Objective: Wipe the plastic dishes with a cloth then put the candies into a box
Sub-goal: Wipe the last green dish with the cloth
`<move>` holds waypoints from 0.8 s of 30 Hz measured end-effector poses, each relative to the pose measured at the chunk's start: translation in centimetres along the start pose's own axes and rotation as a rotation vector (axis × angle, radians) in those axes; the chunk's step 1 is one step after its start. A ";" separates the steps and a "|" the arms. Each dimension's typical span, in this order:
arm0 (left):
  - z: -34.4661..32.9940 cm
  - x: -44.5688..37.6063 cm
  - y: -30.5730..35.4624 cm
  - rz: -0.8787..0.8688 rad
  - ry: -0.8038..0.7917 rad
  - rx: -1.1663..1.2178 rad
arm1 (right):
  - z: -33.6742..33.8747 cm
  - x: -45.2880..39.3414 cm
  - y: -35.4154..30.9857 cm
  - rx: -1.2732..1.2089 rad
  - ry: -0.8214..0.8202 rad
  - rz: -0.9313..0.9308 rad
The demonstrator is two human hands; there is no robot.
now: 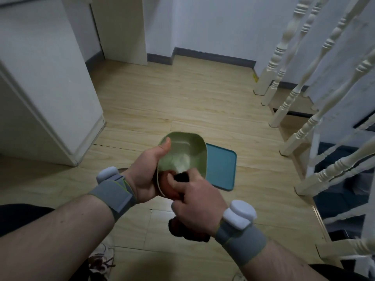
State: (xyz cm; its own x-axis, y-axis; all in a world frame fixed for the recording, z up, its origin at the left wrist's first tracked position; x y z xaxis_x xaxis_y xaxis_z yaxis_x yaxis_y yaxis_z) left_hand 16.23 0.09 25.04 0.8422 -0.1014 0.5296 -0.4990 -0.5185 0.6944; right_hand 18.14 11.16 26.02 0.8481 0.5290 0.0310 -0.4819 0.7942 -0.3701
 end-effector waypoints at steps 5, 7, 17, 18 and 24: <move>-0.8 -0.3 -0.9 0.041 -0.045 -0.019 | 2.6 -1.4 3.6 0.068 0.088 -0.272; -1.4 -0.3 -1.2 0.065 -0.063 -0.018 | 2.9 -1.4 3.0 0.090 0.128 -0.245; 0.3 -1.6 -1.5 0.045 0.023 0.055 | 0.9 -0.8 1.9 0.089 -0.060 -0.068; 0.5 -1.8 -1.3 0.045 0.025 0.043 | 1.2 -0.9 2.2 0.064 -0.040 -0.084; 1.2 -3.1 -1.5 0.112 0.080 -0.076 | 3.1 -1.3 4.7 -0.163 0.092 -0.187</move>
State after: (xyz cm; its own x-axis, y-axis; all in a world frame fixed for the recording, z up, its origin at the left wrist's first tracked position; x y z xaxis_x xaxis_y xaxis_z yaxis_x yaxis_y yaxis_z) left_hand 14.59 0.12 21.77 0.7631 -0.0852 0.6407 -0.6053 -0.4415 0.6623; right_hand 14.04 15.15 27.14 0.9392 0.3420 0.0315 -0.2789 0.8130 -0.5112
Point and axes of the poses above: each hand's wrist, its own x-axis away from the middle knuckle, its own z-axis out of the back of the hand, y = z × x, the point moved 5 cm from there along -x, towards the middle knuckle, and after that the axes turned 4 degrees about y, right-handed, at the moved point
